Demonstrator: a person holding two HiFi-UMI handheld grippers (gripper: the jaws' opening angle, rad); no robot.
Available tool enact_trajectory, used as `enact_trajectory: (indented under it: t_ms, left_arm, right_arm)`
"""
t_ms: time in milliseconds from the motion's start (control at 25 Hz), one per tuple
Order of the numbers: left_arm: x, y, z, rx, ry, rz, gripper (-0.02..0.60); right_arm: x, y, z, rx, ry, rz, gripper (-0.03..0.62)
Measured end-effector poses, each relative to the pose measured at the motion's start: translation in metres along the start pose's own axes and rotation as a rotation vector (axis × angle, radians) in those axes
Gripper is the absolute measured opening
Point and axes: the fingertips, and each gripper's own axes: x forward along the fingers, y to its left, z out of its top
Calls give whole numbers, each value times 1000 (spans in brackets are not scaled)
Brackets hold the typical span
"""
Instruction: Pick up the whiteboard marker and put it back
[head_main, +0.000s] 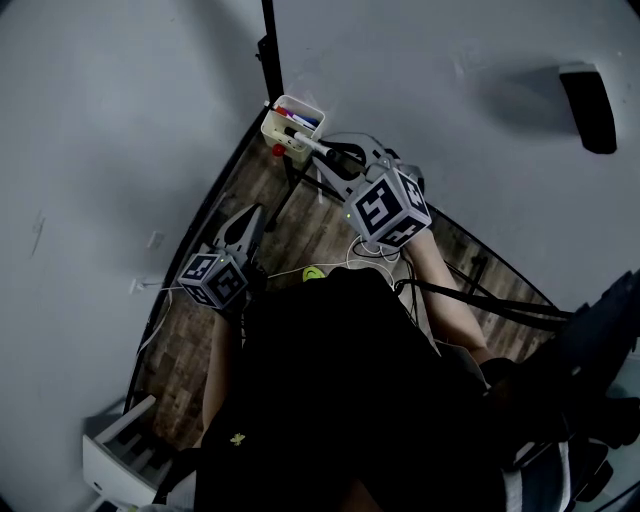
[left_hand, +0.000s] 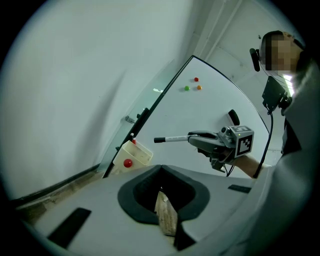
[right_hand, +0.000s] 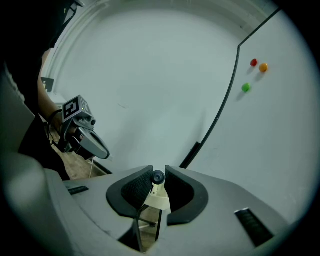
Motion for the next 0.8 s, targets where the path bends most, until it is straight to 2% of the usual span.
enact_trajectory:
  t_ms: [360, 800]
  left_arm:
    - [-8, -7, -5, -6, 1, -12, 32]
    - [-21, -3, -15, -47, 8, 32, 32]
  right_arm:
    - [3, 1, -7, -2, 22, 1, 80]
    - [16, -7, -19, 13, 29, 0, 80]
